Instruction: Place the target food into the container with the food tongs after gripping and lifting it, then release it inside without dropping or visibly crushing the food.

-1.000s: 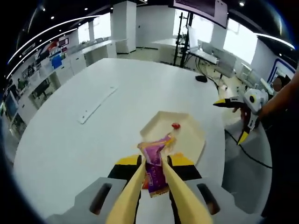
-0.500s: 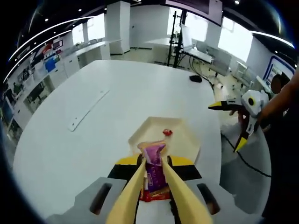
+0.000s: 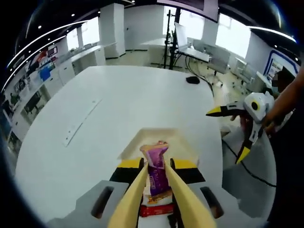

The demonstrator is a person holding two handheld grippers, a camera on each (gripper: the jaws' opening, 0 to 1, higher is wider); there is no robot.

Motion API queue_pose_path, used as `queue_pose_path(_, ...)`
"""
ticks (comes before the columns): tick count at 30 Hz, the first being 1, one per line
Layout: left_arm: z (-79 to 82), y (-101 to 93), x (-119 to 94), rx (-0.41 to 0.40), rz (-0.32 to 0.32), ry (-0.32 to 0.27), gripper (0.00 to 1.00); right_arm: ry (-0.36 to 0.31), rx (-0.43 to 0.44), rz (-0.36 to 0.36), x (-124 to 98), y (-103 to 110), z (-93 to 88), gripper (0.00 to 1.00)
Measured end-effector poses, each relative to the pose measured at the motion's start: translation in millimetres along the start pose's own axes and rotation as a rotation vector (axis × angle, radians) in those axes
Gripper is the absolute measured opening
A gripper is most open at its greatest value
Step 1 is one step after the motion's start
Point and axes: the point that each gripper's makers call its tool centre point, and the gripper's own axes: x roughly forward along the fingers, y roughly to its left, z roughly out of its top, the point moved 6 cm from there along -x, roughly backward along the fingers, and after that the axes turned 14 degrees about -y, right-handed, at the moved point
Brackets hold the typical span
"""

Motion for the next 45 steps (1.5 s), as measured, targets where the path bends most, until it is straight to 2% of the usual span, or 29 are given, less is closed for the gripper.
queue_pose_path(13, 14.0, -22.7, 21, 0.036, -0.056, 0.012, 0.19, -0.005, 0.004, -0.006, 0, -1, 0.5, 0.99)
queue_pose_path(22, 16.6, -35.6, 33, 0.057, -0.086, 0.028, 0.19, -0.007, 0.005, -0.005, -1, 0, 1.0, 0.98)
queue_pose_path(28, 16.9, -35.9, 34, 0.071, -0.088, 0.032, 0.20, -0.007, 0.006, -0.006, -1, 0, 1.0, 0.99)
queue_pose_path(31, 15.5, -37.1, 34, 0.053, -0.096, 0.036, 0.21, -0.003, 0.009, -0.003, -1, 0, 0.6, 0.99)
queue_pose_path(37, 13.0, -35.5, 33, 0.090, -0.096, 0.039, 0.21, -0.006, 0.008, -0.004, -1, 0, 1.0, 0.99)
queue_pose_path(45, 14.5, -32.8, 29, 0.086, -0.086, 0.023, 0.22, -0.004, 0.008, -0.001, 0, 0, 0.3, 0.99)
